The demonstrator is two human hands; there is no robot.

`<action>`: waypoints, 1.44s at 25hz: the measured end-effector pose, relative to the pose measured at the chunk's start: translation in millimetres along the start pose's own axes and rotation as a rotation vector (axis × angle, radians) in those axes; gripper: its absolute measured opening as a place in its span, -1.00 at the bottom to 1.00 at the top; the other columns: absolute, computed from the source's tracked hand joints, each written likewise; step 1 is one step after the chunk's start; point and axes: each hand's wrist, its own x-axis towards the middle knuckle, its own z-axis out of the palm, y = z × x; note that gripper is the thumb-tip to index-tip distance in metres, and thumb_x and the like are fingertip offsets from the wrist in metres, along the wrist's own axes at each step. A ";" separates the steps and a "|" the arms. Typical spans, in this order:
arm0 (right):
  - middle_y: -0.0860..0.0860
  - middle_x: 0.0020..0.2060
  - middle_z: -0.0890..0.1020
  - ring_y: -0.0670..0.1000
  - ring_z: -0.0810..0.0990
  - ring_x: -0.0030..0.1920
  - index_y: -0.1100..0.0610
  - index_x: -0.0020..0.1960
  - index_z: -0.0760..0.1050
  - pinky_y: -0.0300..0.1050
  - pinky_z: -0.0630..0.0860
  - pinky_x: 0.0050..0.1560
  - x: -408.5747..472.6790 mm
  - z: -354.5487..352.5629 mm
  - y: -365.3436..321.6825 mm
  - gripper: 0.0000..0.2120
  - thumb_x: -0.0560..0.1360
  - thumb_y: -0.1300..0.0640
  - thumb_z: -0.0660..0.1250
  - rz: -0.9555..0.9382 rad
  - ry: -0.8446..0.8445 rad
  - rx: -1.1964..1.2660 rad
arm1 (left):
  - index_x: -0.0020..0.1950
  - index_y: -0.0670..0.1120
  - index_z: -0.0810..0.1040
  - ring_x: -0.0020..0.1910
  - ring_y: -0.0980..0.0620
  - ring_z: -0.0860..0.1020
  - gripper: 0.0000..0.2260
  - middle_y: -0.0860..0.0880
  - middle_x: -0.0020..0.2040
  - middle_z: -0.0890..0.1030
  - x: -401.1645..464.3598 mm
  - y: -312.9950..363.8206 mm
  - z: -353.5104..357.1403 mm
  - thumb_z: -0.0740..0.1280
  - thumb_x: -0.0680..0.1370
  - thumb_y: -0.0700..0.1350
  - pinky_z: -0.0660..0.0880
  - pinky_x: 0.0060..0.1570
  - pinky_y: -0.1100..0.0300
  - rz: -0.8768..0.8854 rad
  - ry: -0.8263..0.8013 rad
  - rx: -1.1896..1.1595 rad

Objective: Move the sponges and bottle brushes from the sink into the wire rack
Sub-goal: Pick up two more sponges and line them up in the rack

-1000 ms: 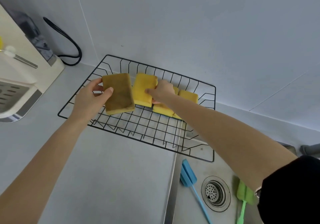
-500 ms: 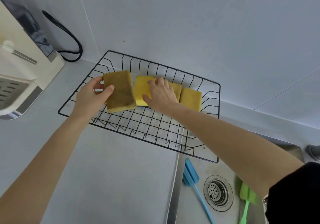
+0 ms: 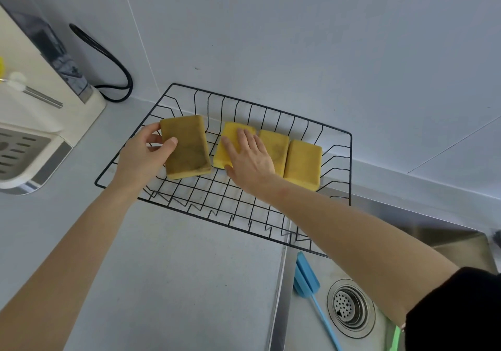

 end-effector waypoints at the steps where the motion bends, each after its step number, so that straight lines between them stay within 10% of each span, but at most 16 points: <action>1: 0.26 0.51 0.04 0.23 -0.04 0.53 0.10 0.52 -0.02 0.08 -0.07 0.52 -1.4 0.8 -1.7 -0.39 0.58 -0.01 0.15 0.016 0.015 -0.002 | 0.35 -0.07 0.36 0.01 -0.02 0.44 -0.62 -0.03 0.07 0.45 1.4 0.4 1.3 0.24 0.54 -0.08 0.44 0.06 0.05 0.010 0.000 0.031; 14: 0.18 0.54 -0.11 0.13 -0.16 0.55 0.04 0.54 -0.18 0.00 -0.14 0.52 -7.0 12.2 18.2 -0.39 0.60 -0.02 0.06 -0.053 0.012 0.089 | 0.33 -0.21 0.36 0.12 -0.25 0.49 -0.63 -0.30 0.14 0.53 54.3 2.7 28.7 0.22 0.54 -0.15 0.40 0.09 -0.04 0.174 -0.070 0.458; 25: 0.18 0.54 -0.09 0.13 -0.14 0.55 0.07 0.54 -0.15 0.00 -0.17 0.52 -6.5 12.0 27.0 -0.35 0.58 -0.05 0.09 -0.107 0.018 0.092 | 0.48 -0.14 0.03 0.39 -0.29 0.23 -0.41 -0.31 0.43 0.15 46.8 -9.1 53.7 0.22 0.54 -0.04 0.22 0.39 -0.09 0.001 -0.232 0.439; 36: 0.21 0.54 -0.08 0.17 -0.13 0.54 0.05 0.54 -0.14 0.09 -0.17 0.52 -9.7 17.5 40.5 -0.31 0.56 -0.12 0.11 -0.032 0.038 0.054 | 0.48 -0.19 -0.01 0.34 -0.29 0.31 -0.38 -0.35 0.38 0.25 41.8 -3.7 66.7 0.20 0.55 0.00 0.28 0.32 -0.07 0.018 -0.245 0.474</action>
